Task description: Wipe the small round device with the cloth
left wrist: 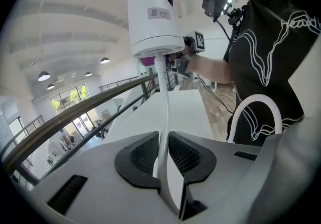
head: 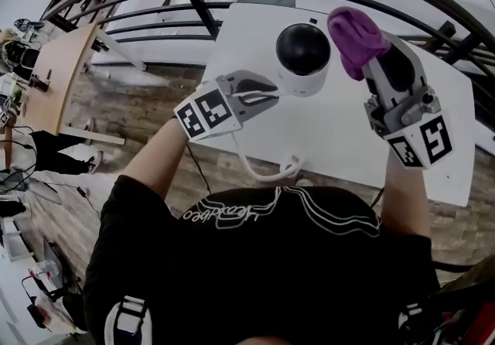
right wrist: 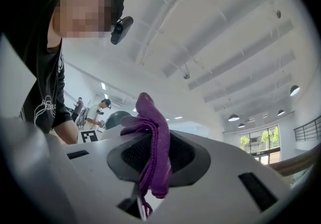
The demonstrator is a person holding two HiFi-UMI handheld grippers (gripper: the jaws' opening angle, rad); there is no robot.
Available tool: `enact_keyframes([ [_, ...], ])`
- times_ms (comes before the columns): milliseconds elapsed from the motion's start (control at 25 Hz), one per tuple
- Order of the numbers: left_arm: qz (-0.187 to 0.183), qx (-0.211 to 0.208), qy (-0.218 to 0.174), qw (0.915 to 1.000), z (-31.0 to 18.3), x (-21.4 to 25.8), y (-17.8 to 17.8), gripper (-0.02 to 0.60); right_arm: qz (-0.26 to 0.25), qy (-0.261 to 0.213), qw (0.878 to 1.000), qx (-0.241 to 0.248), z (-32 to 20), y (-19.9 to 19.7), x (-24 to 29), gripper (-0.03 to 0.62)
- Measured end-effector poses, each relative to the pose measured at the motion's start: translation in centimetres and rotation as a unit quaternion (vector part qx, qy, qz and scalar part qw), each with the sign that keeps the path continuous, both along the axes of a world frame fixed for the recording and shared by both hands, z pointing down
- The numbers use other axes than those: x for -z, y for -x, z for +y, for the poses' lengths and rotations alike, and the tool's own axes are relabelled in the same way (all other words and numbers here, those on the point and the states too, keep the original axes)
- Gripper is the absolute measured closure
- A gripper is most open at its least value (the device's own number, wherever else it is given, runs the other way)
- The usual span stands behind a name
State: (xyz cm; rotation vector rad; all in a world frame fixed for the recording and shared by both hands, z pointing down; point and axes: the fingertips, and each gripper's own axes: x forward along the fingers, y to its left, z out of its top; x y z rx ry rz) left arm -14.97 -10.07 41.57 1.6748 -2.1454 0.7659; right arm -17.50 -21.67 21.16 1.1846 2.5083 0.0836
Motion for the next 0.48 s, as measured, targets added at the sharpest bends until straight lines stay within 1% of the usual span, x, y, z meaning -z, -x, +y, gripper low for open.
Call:
enact_keyframes([
  [120,-0.001,0.011,0.001,0.9999,0.1,0.2,-0.1,0.52,0.006,0.012,0.999,0.046,1.3,0.1,0.1,0.522],
  [200,-0.002,0.016,0.002,0.9999,0.0,0.2,-0.2,0.52,0.005,0.009,0.997,0.071,2.0,-0.2,-0.2,0.522],
  [360,-0.001,0.026,0.008,0.9996,-0.1,-0.2,-0.3,0.52,0.006,0.01,0.994,0.112,2.8,-0.5,-1.1,0.522],
  [480,-0.001,0.033,0.013,0.9994,0.1,-0.5,-0.1,0.52,0.008,0.013,0.991,0.134,3.1,-0.5,-1.5,0.522],
])
